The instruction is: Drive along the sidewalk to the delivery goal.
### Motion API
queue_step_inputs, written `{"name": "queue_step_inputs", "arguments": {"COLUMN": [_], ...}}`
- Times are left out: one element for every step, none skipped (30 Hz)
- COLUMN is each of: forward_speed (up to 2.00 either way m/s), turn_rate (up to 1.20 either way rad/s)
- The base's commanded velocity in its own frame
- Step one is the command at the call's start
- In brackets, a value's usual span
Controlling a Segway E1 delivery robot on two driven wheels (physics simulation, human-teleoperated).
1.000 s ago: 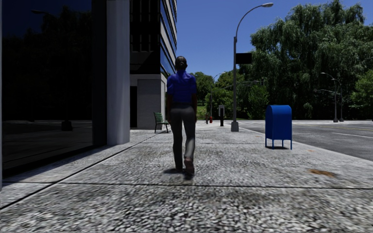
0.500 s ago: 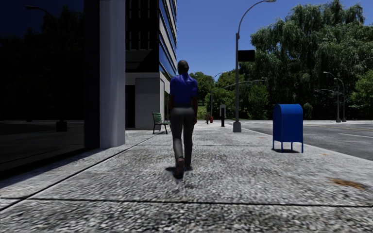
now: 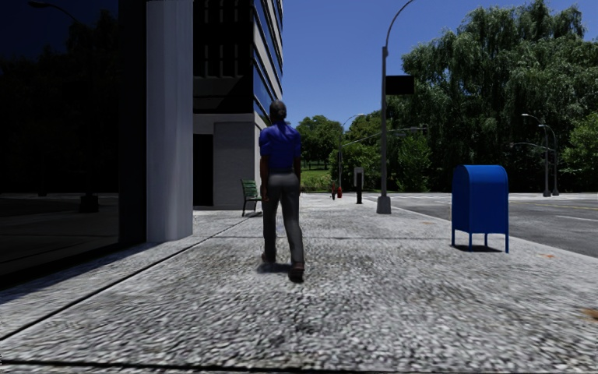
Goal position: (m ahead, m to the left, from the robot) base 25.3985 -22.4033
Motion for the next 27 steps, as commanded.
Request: {"name": "queue_step_inputs", "arguments": {"forward_speed": [0.88, 0.88, 0.88, 0.88, 0.88, 0.88, 0.88, 0.88, 0.88, 0.89, 0.89, 0.89, 1.05, 1.22, 1.22, 1.44, 1.56, 1.73, 1.73, 1.76, 1.77, 1.77, 1.77, 1.77, 1.77, 1.77, 1.78], "turn_rate": [0.0, 0.0, 0.0, 0.0, 0.0, 0.0, 0.0, 0.0, 0.0, 0.0, 0.0, 0.0, 0.0, 0.0, 0.0, 0.0, 0.0, 0.0, 0.0, 0.0, 0.0, 0.0, 0.0, 0.0, 0.0, 0.0, 0.0]}}
